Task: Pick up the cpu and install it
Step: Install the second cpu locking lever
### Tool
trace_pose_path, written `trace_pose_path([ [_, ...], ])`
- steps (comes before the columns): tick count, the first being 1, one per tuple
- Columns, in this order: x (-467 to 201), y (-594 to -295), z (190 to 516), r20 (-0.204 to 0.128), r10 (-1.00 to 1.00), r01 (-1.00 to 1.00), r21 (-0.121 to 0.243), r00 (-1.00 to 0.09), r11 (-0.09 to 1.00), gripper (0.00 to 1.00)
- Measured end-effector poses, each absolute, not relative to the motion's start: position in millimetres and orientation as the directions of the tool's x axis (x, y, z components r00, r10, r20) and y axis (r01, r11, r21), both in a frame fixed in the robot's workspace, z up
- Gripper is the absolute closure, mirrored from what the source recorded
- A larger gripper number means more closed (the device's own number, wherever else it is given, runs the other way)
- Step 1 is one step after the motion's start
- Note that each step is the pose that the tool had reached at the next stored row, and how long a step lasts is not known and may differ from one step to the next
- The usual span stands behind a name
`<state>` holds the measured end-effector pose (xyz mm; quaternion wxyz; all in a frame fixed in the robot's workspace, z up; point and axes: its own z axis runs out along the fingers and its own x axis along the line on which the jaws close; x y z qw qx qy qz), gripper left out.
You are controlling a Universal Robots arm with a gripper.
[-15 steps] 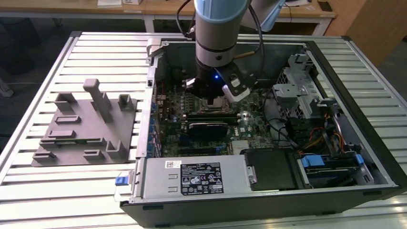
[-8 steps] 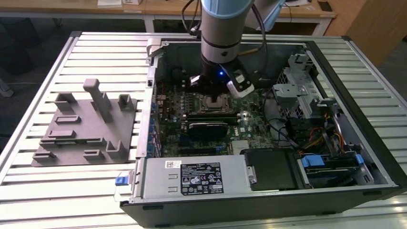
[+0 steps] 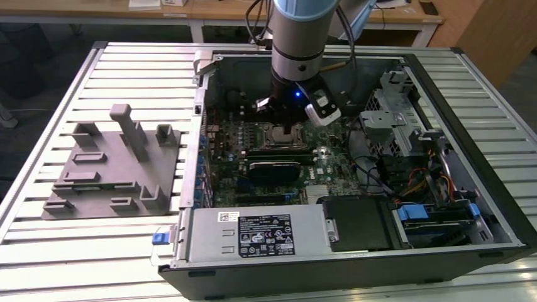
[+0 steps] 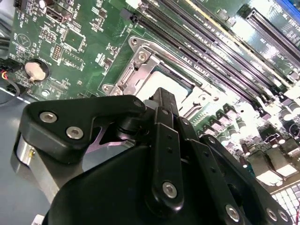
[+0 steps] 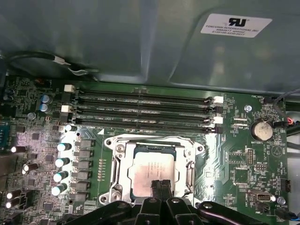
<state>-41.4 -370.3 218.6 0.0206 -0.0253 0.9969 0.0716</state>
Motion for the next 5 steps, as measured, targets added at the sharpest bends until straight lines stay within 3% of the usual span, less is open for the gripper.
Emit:
trace_pose_path([
  [5,-41.2,-370.3,218.6,-0.045,-0.048,-0.053,0.142,-0.998,0.988,0.89],
])
